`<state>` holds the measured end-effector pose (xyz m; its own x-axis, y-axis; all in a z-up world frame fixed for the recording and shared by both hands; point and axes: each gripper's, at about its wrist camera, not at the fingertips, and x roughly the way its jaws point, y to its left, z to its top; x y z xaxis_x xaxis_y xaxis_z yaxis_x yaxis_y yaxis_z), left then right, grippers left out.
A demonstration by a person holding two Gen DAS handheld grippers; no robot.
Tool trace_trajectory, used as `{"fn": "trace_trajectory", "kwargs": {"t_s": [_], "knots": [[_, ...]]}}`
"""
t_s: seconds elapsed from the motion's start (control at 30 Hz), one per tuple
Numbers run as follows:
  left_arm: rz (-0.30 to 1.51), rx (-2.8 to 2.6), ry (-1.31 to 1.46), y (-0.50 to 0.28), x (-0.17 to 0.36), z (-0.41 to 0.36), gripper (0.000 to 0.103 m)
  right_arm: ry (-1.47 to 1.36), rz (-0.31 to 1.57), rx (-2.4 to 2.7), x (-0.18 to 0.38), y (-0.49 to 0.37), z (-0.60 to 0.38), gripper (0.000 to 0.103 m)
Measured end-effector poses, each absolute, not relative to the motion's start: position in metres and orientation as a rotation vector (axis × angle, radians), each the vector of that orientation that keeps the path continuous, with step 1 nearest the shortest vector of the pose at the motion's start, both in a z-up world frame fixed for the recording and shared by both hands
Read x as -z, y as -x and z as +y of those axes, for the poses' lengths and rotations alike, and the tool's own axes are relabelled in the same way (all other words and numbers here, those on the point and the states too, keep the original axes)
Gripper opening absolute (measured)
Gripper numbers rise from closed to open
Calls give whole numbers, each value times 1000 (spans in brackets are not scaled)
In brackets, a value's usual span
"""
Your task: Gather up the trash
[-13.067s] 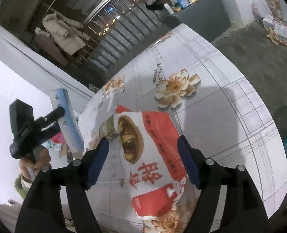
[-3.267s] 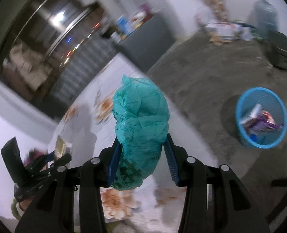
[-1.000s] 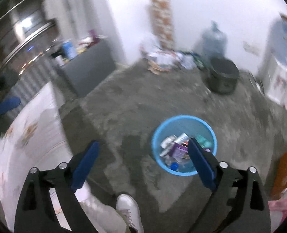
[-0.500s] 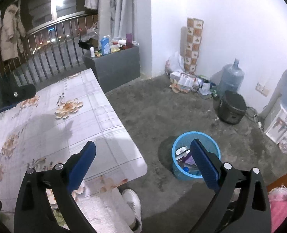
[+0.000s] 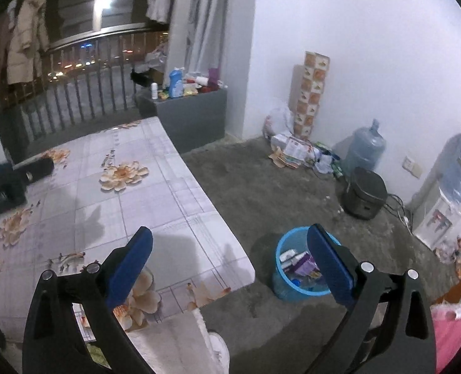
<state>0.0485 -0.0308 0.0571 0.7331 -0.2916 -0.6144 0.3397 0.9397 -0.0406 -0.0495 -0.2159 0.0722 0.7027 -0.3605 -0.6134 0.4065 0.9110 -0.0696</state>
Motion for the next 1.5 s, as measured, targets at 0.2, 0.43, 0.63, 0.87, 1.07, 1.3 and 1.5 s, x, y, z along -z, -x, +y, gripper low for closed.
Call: {"fn": "trace_trajectory", "kwargs": {"t_s": [0.2,0.43,0.63,0.87,1.07,1.3,1.5], "knots": [[778,242,-30,-37,-24,-27,94,-60,660,365,-66,49,-223,97],[825,164,-66,-24,-6,-28,94,0,770,321,-44,40,-234,97],[852,143,-100,-25,0,-36,94,29,850,312,-24,37,-241,97],[874,164,-147,-28,4,-51,94,-2,904,344,-9,45,-256,97],[876,188,-182,-27,5,-61,94,-24,917,374,-5,53,-265,97],[874,218,-209,-23,4,-69,94,-29,917,385,-6,57,-268,97],[867,231,-218,-20,2,-72,94,-33,917,391,-6,57,-269,97]]}}
